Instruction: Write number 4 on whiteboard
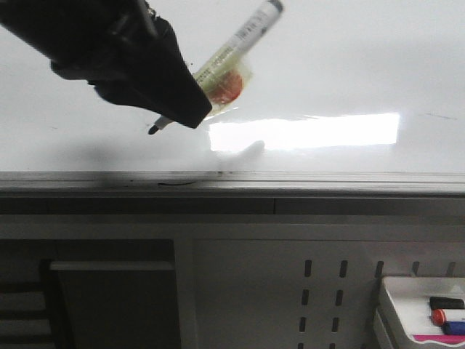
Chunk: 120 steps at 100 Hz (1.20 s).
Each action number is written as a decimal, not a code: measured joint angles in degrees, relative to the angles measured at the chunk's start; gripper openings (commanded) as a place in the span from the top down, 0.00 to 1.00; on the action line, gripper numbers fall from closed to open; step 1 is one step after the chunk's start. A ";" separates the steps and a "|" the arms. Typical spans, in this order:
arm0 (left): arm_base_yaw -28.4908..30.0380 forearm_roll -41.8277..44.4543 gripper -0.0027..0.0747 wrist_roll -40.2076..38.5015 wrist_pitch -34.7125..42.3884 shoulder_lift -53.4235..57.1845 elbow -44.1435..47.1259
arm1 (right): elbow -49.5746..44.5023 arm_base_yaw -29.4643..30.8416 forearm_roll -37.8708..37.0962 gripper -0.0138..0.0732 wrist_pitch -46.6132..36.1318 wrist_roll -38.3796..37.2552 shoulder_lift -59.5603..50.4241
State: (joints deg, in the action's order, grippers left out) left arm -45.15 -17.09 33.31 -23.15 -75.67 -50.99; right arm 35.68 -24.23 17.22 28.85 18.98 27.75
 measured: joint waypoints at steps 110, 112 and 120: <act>-13.23 4.21 0.99 27.83 -9.02 12.62 0.00 | 3.16 -30.80 3.83 0.34 -9.90 12.58 20.51; -13.23 4.21 0.99 27.83 -9.02 12.62 0.00 | 3.16 -30.80 3.95 0.34 -10.03 12.58 20.84; -13.23 4.21 0.99 27.83 -9.02 12.62 0.00 | 3.16 -30.80 4.65 0.34 -10.85 12.58 22.02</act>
State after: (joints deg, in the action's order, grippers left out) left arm -58.38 -12.88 61.14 -32.17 -63.05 -50.99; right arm 38.85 -55.03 21.88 18.00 31.56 49.77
